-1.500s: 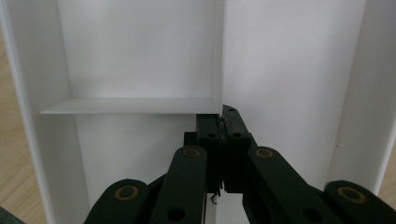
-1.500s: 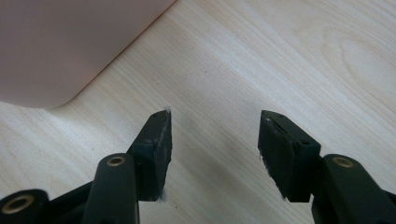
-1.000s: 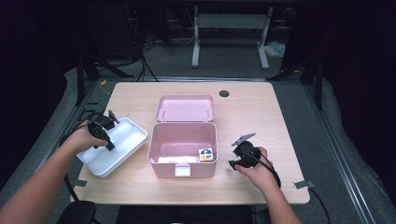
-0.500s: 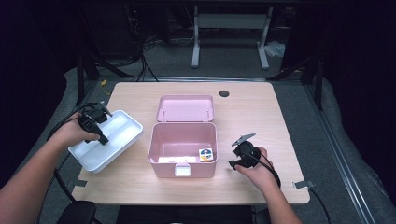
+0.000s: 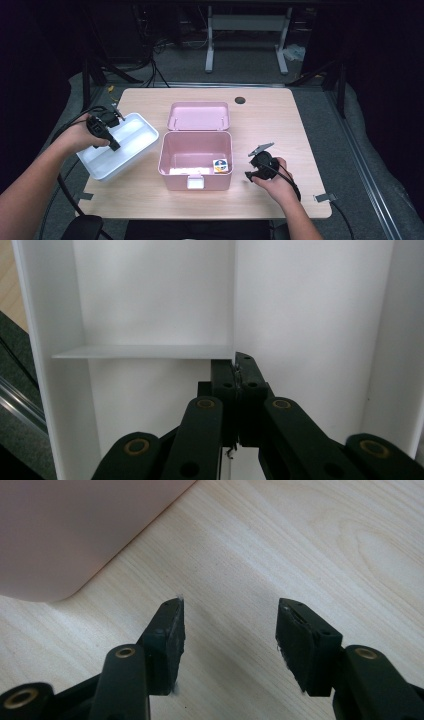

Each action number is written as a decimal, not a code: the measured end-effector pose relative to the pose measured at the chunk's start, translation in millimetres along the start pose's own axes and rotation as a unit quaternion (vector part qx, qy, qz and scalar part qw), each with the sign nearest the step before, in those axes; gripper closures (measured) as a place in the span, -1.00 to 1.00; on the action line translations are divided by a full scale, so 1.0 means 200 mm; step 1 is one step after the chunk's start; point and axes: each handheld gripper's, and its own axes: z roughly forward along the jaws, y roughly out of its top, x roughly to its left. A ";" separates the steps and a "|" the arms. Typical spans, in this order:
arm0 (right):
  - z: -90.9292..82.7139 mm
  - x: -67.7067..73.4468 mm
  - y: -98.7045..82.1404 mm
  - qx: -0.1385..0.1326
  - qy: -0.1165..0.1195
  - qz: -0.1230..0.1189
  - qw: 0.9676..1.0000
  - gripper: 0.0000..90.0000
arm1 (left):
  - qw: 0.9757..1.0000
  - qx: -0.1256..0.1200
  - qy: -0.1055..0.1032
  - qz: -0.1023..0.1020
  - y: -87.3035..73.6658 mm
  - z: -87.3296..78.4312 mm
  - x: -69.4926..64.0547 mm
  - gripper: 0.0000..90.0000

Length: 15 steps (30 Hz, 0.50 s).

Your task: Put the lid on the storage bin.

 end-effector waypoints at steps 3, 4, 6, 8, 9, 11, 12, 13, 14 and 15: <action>0.00 0.00 0.00 0.000 0.000 -0.001 1.000 0.00 | 1.000 0.000 0.003 0.012 0.03 -0.02 -0.03 0.98; 0.00 0.00 0.00 0.000 0.000 0.000 1.000 0.00 | 1.000 0.001 0.005 0.015 0.04 -0.03 -0.04 0.98; 0.00 0.00 0.00 -0.003 0.002 0.000 1.000 0.00 | 1.000 0.000 0.009 0.022 0.07 -0.05 -0.06 0.98; 0.00 0.00 0.00 -0.005 0.006 -0.001 1.000 0.00 | 0.999 -0.001 0.010 0.032 0.10 -0.07 -0.10 0.98; 0.00 0.00 0.00 -0.006 0.005 -0.002 1.000 0.00 | 0.999 -0.003 0.010 0.036 0.12 -0.08 -0.11 0.98; 0.00 0.00 0.00 -0.006 0.005 -0.001 1.000 0.00 | 0.999 -0.004 0.010 0.047 0.15 -0.09 -0.14 0.98; 0.00 0.00 0.00 -0.007 0.006 -0.001 1.000 0.00 | 0.999 -0.003 0.009 0.054 0.17 -0.10 -0.16 0.98; 0.00 0.00 0.00 -0.007 0.007 -0.002 1.000 0.00 | 0.998 -0.002 0.009 0.059 0.18 -0.10 -0.17 0.98; 0.00 0.00 0.00 -0.006 0.006 -0.002 1.000 0.00 | 0.998 0.001 0.012 0.064 0.20 -0.11 -0.19 0.98; 0.00 0.00 0.00 -0.006 0.006 -0.003 1.000 0.00 | 0.997 0.003 0.012 0.070 0.22 -0.11 -0.21 0.98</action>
